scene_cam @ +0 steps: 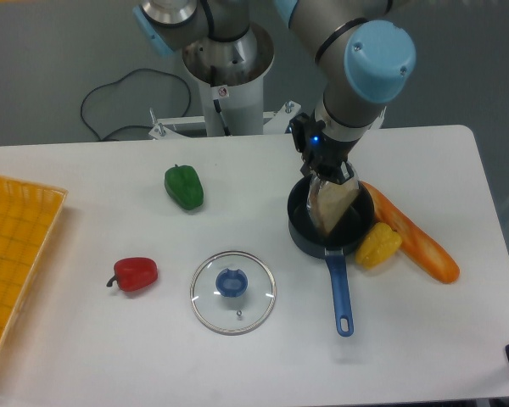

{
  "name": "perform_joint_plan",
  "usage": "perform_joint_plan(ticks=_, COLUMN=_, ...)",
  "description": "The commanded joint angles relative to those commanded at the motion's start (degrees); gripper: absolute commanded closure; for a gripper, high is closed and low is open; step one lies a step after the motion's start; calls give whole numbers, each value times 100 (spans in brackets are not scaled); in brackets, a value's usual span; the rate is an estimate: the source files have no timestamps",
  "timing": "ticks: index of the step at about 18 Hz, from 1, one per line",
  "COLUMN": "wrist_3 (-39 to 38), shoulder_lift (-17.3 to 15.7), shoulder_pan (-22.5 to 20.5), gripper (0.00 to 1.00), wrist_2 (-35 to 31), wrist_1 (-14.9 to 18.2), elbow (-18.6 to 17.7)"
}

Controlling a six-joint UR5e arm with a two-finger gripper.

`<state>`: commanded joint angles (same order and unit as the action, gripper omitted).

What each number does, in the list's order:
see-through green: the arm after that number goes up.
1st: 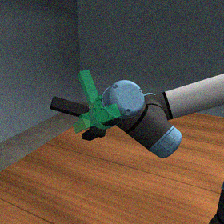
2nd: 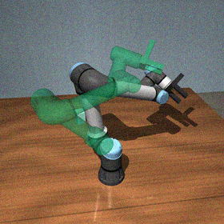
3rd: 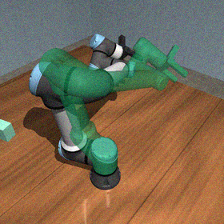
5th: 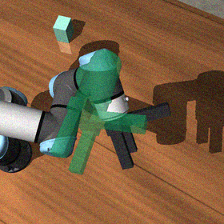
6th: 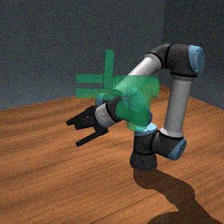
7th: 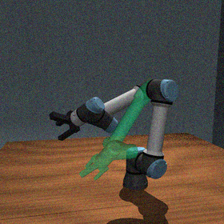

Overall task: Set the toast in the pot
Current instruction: 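Release the toast inside the saucepan and raise the gripper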

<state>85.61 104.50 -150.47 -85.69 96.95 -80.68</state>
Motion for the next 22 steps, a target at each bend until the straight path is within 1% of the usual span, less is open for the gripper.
perform_joint_plan(ticks=7, wrist_3=44, shoulder_lift=18, shoulder_pan=62, gripper=100, wrist_2=-9, wrist_1=-62, elbow=-97)
perform_joint_plan(ticks=8, wrist_3=53, shoulder_lift=44, shoulder_pan=62, gripper=99, wrist_2=-9, wrist_1=-71, elbow=-106)
perform_joint_plan(ticks=9, wrist_3=70, shoulder_lift=53, shoulder_pan=62, gripper=77, wrist_2=-17, wrist_1=-88, elbow=-114)
perform_joint_plan(ticks=10, wrist_3=70, shoulder_lift=62, shoulder_pan=70, gripper=60, wrist_2=-18, wrist_1=-132, elbow=-149)
perform_joint_plan(ticks=11, wrist_3=79, shoulder_lift=53, shoulder_pan=70, gripper=44, wrist_2=-26, wrist_1=-246, elbow=-184)
perform_joint_plan(ticks=12, wrist_3=79, shoulder_lift=44, shoulder_pan=70, gripper=16, wrist_2=-26, wrist_1=-395, elbow=-254)
perform_joint_plan(ticks=13, wrist_3=70, shoulder_lift=44, shoulder_pan=79, gripper=0, wrist_2=-35, wrist_1=-527, elbow=-325)
perform_joint_plan(ticks=15, wrist_3=70, shoulder_lift=44, shoulder_pan=114, gripper=0, wrist_2=-131, wrist_1=-616, elbow=-396)
perform_joint_plan(ticks=18, wrist_3=70, shoulder_lift=44, shoulder_pan=202, gripper=0, wrist_2=-377, wrist_1=-590, elbow=-396)
perform_joint_plan(ticks=22, wrist_3=62, shoulder_lift=0, shoulder_pan=334, gripper=0, wrist_2=-352, wrist_1=-581, elbow=-343)
